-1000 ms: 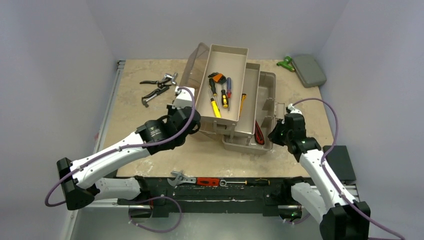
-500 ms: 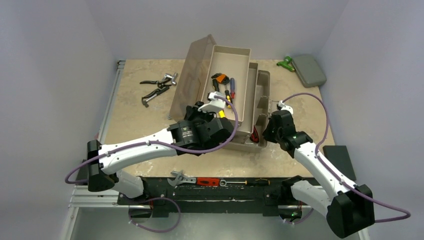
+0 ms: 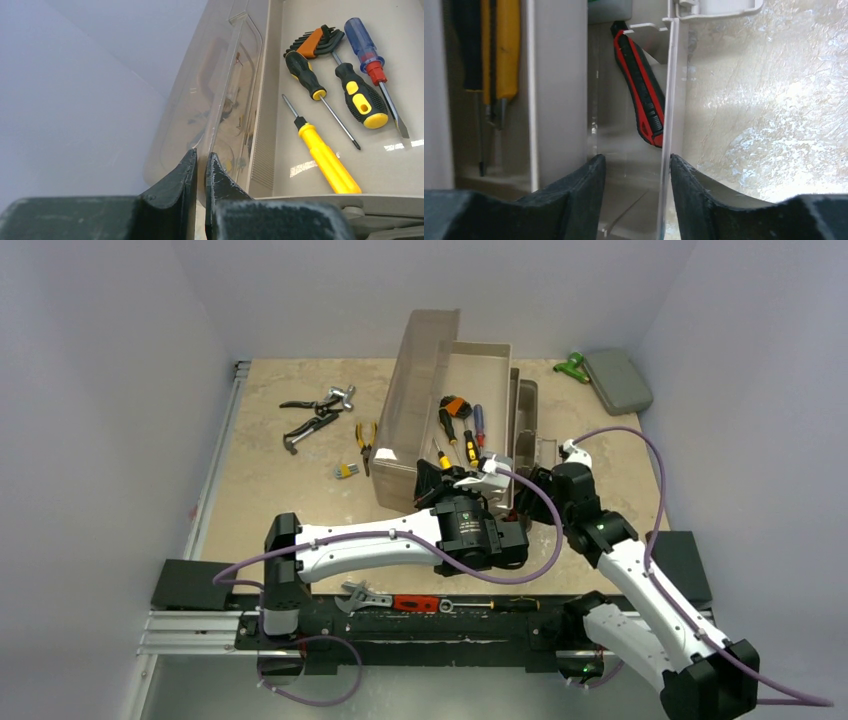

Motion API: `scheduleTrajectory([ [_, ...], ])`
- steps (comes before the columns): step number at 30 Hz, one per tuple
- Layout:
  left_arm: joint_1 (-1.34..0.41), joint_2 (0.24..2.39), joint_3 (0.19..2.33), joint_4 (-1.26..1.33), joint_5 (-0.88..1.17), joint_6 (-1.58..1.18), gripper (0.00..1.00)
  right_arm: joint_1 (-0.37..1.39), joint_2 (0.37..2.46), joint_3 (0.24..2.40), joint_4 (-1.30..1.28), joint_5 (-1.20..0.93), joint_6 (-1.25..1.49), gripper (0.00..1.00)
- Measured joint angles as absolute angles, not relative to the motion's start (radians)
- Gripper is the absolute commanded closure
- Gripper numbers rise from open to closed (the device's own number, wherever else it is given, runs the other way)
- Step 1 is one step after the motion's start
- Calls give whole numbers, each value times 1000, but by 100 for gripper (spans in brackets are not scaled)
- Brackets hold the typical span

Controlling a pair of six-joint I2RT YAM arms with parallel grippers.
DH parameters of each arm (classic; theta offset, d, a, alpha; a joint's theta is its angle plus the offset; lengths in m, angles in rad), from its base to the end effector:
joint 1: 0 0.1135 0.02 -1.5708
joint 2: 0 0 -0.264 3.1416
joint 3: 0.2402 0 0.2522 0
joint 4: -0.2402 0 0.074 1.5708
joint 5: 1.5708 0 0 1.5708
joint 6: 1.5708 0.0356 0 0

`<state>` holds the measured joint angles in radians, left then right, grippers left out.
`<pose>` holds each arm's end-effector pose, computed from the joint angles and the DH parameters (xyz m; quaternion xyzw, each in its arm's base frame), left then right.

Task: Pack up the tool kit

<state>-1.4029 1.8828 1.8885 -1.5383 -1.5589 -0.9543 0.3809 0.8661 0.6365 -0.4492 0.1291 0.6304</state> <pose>0.0933 -0.3376 0.3518 0.1451 0.6963 0.2561 0.6546 0.1746 0.0650 0.2487 0.1396 0.8898 0.1576 0.4048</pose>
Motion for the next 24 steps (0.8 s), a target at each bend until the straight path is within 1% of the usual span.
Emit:
scheduleTrajectory([
  [2, -1411, 1885, 1889, -1569, -1562, -992, 100, 381, 850, 643, -457, 129, 632, 41],
  [6, -1415, 1885, 1895, -1604, -1563, -1039, 100, 381, 814, 647, -467, 136, 632, 40],
  [11, -1422, 1888, 1914, -1616, -1554, -1063, 99, 381, 782, 647, -498, 143, 633, 44],
  [18, -1439, 1919, 1954, -1616, -1531, -1051, 100, 381, 767, 646, -530, 170, 638, 46],
  [21, -1443, 1907, 1921, -1574, -1515, -967, 100, 381, 741, 646, -541, 184, 640, 47],
  [24, -1448, 1853, 1823, -1423, -1493, -816, 100, 381, 719, 646, -552, 199, 642, 48],
])
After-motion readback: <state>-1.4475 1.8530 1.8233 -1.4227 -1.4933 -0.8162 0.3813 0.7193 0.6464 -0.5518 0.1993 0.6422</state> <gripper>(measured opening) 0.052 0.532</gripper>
